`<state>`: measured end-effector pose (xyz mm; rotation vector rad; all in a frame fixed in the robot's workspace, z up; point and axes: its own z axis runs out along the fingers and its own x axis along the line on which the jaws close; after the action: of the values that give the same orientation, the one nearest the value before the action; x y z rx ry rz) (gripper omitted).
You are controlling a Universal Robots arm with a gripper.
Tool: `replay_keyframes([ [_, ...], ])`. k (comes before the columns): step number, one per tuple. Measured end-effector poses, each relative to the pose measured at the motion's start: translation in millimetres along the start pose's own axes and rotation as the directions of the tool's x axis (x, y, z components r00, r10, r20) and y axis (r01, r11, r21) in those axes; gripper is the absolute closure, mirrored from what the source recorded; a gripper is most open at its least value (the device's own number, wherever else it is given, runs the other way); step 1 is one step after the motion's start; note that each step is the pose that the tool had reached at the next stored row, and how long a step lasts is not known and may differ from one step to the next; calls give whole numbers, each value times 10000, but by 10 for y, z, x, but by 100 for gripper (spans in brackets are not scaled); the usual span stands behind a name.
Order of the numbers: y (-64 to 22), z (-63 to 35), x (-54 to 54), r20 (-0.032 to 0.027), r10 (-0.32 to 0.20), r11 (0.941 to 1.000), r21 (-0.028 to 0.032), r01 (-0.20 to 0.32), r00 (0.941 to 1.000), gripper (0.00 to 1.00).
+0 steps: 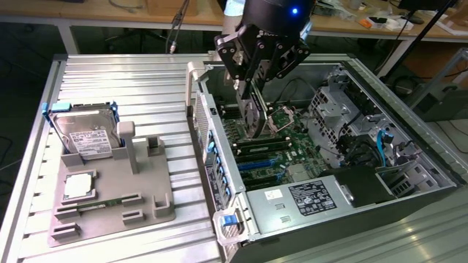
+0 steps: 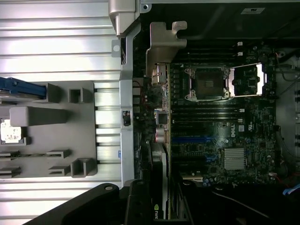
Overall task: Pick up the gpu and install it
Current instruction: 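Pick up the gpu and move the gpu toward the slot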
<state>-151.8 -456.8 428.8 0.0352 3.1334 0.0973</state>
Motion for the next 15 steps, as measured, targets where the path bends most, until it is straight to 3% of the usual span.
replay_keyframes([
  [15, 3, 1, -117, 0, 0, 10000, 0, 0, 10000, 73],
])
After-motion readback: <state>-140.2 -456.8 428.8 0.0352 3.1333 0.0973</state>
